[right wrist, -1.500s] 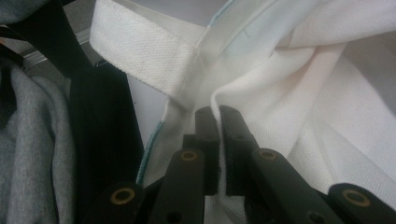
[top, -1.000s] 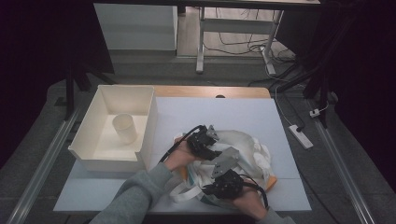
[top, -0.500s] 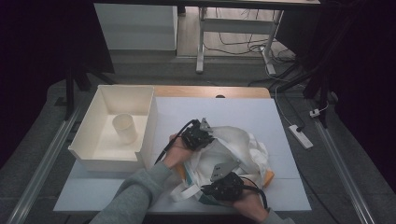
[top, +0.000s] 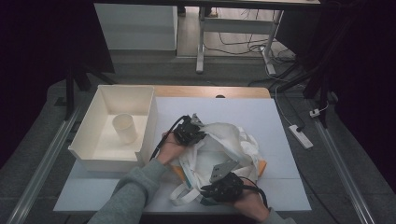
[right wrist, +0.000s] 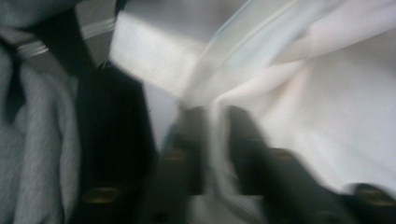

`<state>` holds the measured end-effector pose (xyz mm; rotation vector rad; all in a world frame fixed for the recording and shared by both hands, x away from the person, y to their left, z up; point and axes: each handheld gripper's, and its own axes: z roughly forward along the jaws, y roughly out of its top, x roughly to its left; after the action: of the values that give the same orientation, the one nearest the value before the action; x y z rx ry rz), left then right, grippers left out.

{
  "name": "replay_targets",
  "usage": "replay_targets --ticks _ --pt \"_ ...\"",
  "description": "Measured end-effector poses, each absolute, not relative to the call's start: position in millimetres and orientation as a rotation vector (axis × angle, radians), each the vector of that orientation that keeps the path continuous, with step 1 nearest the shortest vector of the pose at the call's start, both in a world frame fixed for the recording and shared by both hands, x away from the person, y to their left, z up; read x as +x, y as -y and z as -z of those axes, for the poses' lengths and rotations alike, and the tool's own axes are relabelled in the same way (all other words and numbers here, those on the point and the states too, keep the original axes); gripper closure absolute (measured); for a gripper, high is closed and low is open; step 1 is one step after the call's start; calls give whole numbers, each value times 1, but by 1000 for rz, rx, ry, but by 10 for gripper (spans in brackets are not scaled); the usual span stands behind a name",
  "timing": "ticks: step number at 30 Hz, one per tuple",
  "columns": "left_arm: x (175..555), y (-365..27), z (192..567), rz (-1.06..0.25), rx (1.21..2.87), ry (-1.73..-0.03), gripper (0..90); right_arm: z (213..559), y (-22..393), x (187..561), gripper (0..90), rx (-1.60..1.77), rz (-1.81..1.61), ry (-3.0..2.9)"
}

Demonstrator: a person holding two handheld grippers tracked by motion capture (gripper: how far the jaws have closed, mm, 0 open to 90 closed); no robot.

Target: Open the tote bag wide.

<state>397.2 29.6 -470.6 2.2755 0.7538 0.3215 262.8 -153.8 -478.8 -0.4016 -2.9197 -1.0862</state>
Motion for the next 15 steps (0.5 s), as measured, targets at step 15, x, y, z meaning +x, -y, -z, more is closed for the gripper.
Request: replay_targets --ticks 15 --pt "397 -29 475 -286 2280 -740 866 435 192 285 464 -610 1387 2861"
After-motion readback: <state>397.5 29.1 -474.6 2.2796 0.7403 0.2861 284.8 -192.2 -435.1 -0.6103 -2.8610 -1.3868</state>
